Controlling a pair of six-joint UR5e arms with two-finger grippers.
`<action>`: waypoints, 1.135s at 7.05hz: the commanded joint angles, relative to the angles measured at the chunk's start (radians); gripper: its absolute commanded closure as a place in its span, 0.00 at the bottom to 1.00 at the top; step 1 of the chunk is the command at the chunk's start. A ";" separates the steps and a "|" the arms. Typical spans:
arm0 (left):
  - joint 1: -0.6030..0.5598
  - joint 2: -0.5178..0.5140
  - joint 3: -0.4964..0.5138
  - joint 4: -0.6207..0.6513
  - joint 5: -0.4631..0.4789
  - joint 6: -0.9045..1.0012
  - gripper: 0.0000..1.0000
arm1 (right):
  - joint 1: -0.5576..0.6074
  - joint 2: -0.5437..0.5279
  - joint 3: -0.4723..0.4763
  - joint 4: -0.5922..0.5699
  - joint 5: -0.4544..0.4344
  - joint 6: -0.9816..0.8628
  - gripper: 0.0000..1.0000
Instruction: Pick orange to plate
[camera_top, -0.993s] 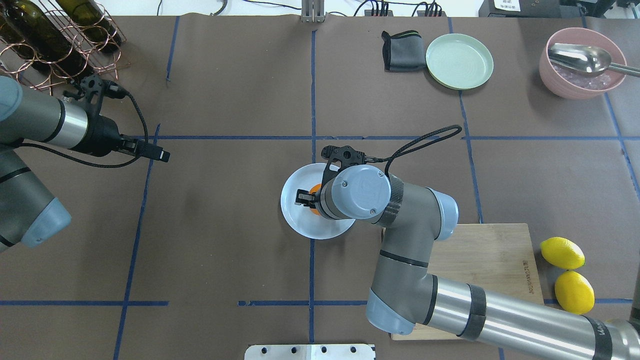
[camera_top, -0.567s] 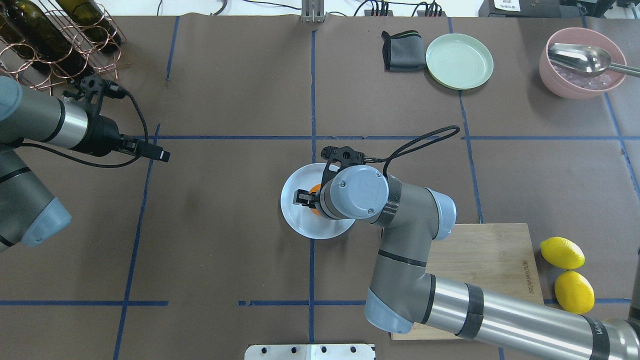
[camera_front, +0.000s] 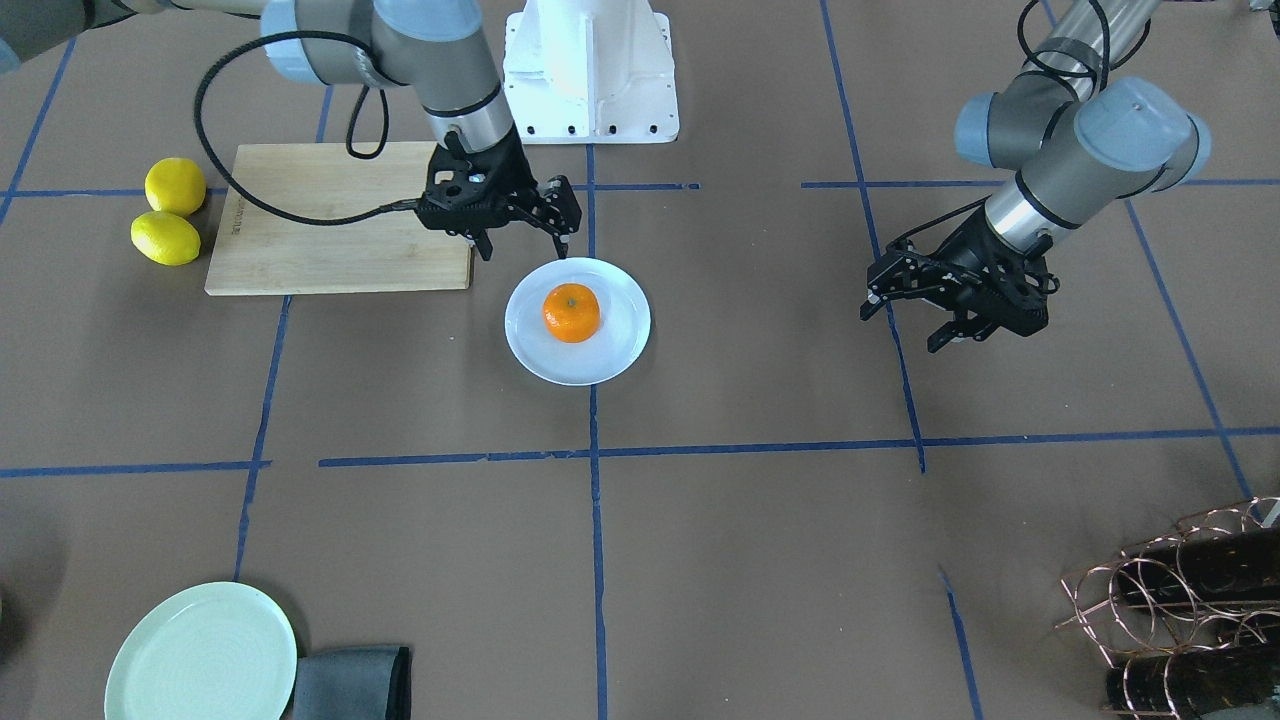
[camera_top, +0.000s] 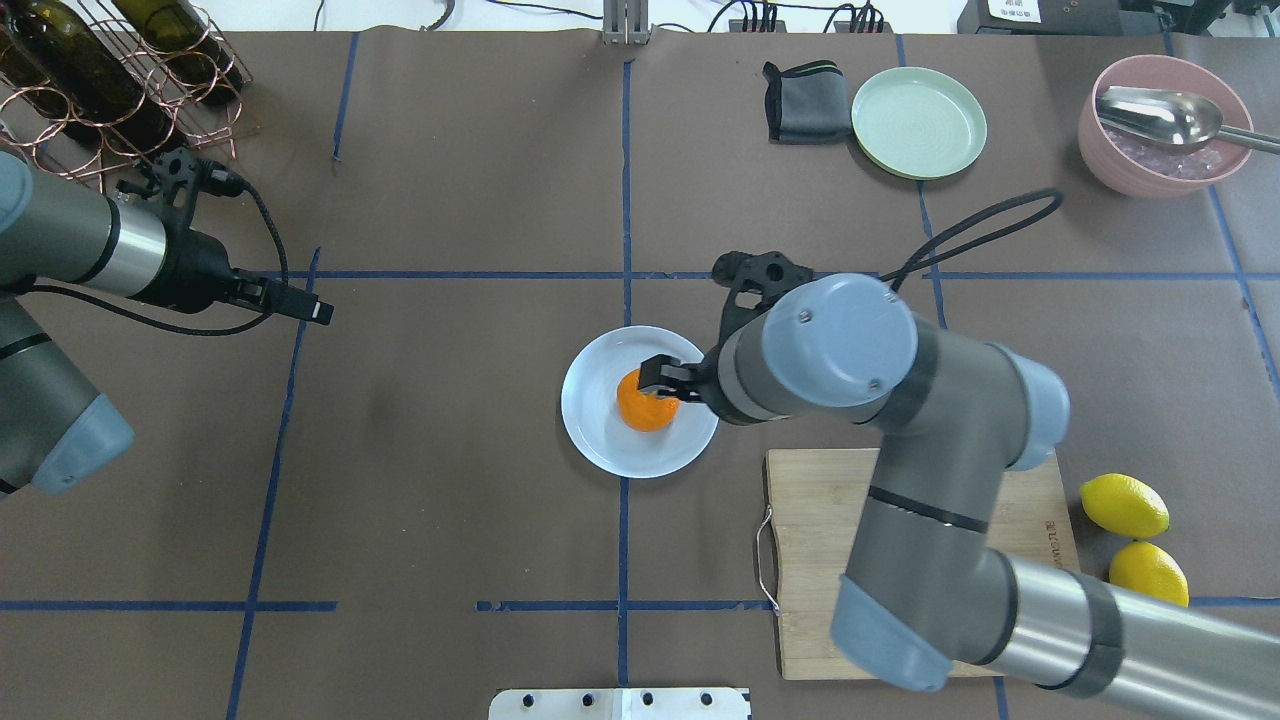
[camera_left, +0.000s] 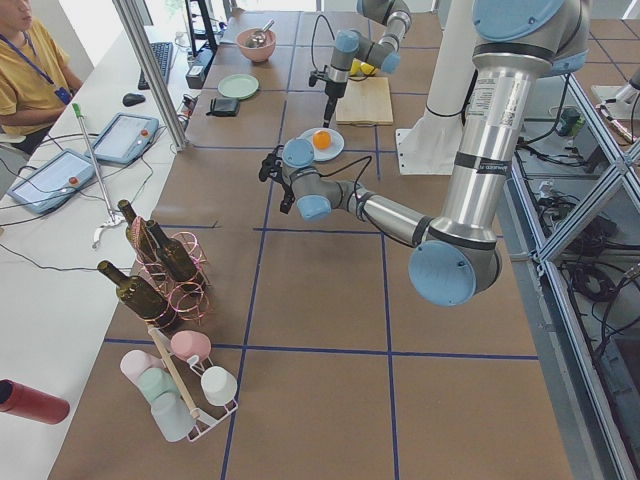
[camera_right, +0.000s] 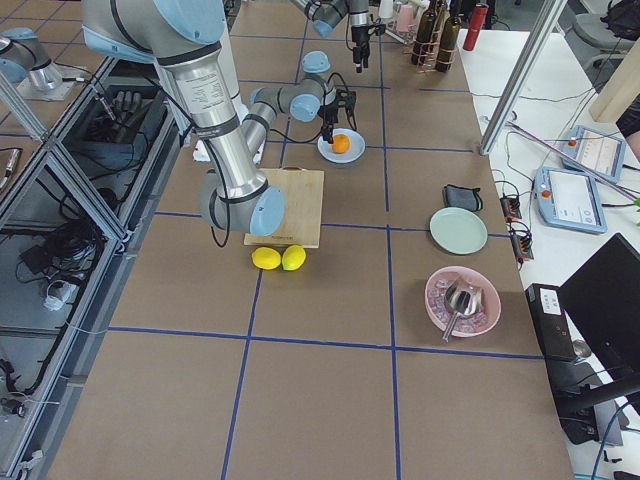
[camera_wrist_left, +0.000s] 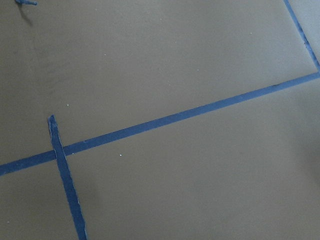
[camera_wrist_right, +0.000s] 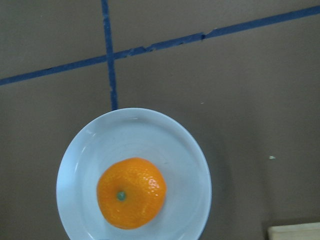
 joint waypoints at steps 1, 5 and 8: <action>-0.099 0.059 -0.001 0.008 -0.101 0.167 0.01 | 0.163 -0.176 0.096 -0.042 0.153 -0.176 0.00; -0.411 0.225 0.015 0.110 -0.213 0.707 0.01 | 0.717 -0.448 0.011 -0.050 0.498 -1.020 0.00; -0.703 0.127 0.014 0.711 -0.193 1.189 0.01 | 1.013 -0.459 -0.213 -0.129 0.642 -1.570 0.00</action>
